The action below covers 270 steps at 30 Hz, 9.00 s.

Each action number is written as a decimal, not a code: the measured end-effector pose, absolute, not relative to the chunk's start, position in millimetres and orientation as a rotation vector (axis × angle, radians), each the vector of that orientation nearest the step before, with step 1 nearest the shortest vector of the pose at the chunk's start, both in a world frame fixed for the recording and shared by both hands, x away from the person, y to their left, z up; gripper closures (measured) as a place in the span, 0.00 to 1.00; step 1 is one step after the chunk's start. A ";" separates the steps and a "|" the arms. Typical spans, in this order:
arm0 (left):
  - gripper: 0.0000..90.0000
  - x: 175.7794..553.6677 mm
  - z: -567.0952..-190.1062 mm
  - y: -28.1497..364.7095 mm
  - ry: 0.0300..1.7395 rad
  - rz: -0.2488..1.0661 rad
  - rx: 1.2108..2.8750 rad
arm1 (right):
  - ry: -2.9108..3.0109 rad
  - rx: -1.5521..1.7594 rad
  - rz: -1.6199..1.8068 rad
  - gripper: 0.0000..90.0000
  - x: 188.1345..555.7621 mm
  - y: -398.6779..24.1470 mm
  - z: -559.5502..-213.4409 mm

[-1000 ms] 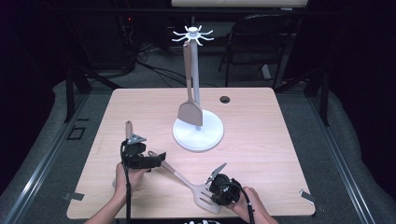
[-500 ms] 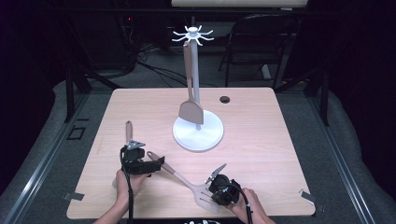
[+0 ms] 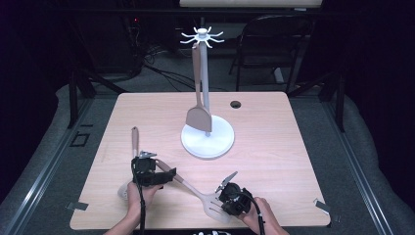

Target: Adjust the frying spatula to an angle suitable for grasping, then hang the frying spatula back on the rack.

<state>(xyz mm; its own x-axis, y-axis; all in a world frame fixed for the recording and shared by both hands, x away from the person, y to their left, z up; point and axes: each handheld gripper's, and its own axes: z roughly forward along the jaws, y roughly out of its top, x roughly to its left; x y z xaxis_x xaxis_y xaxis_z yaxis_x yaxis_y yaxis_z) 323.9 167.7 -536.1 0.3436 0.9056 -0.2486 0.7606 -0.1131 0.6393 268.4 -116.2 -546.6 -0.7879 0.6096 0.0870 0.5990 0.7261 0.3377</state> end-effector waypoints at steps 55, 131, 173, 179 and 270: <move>0.61 325.2 -527.8 154.9 1.194 0.172 1.729 | 2.779 0.951 0.828 0.71 299.0 -79.3 -535.6; 0.82 329.4 -520.6 102.8 0.995 0.007 1.703 | 2.639 1.096 1.056 0.77 313.5 -95.2 -517.8; 0.86 349.2 -478.3 98.0 0.763 -0.069 1.714 | 2.573 1.091 0.696 0.00 327.8 -183.2 -519.4; 0.86 352.0 -467.1 97.9 0.725 -0.024 1.739 | 2.575 1.114 0.671 0.00 331.1 -188.4 -521.7; 0.86 447.4 -330.8 67.3 0.590 0.225 1.853 | 2.581 1.060 0.604 0.01 334.1 -187.8 -519.6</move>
<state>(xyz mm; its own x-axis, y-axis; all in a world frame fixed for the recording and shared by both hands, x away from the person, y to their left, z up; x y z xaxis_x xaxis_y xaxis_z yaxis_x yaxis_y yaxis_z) 447.4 67.3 -330.8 0.8568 0.4992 -0.1289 0.2862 -0.2526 0.9243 334.1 -187.8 -519.6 -0.6892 0.7174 -0.1017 0.5979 0.6423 0.4797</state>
